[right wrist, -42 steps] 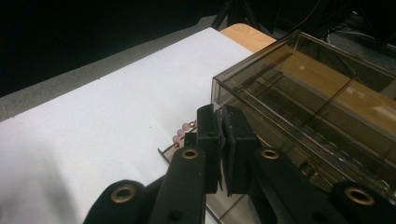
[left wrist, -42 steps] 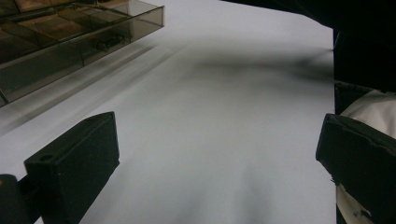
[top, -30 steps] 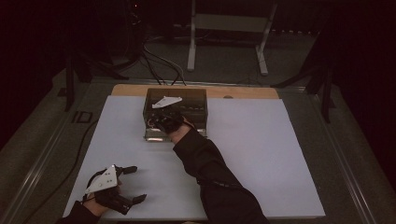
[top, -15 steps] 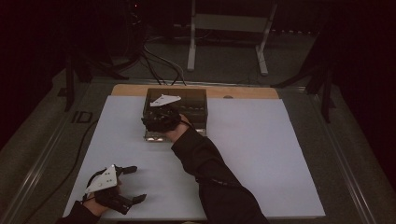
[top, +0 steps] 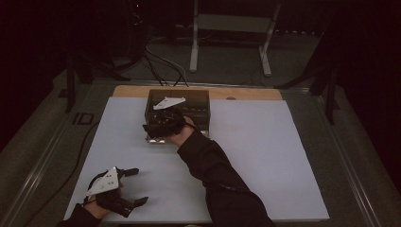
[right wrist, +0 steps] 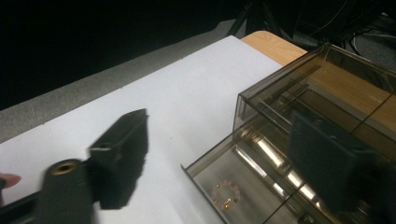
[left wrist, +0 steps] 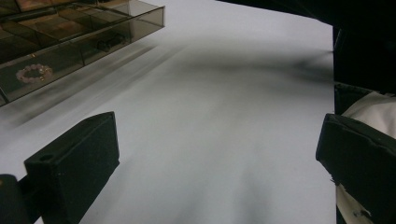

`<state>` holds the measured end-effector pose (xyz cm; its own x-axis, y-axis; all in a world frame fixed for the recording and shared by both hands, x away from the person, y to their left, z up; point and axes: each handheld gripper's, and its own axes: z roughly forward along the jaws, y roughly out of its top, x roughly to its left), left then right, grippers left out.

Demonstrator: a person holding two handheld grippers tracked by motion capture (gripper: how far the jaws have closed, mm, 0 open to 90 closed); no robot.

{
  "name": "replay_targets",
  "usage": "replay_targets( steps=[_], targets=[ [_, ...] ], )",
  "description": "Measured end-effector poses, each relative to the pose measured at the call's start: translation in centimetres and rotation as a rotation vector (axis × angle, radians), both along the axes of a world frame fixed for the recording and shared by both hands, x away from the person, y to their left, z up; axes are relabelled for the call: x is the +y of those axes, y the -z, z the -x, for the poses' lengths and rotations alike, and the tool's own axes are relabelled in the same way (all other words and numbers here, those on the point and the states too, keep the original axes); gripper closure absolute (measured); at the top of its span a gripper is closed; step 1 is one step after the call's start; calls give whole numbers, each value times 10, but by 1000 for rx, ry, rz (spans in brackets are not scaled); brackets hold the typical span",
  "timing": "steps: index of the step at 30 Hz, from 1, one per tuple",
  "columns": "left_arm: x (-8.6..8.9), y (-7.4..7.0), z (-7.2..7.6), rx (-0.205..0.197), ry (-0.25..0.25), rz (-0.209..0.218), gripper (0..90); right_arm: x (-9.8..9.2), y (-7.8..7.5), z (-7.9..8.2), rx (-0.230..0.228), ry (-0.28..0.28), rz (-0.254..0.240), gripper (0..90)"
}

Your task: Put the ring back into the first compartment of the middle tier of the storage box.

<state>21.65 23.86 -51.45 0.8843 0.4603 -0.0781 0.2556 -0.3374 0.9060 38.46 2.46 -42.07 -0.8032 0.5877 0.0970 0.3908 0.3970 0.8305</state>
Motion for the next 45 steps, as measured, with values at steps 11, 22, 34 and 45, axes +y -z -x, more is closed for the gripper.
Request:
replay_targets(
  steps=[11,22,34,45],
  targets=[
    [-2,0,0,9,-6,-2,9,-12,-8,4,17,-10,4,0],
    [-1,0,1,9,-5,-4,9,-27,-14,9,-8,-40,-17,0],
    [0,1,2,7,-2,-1,9,-64,-15,23,-29,-74,-47,0],
    [-1,0,1,6,3,-3,9,-96,-4,39,-50,-85,-43,0]
  ],
)
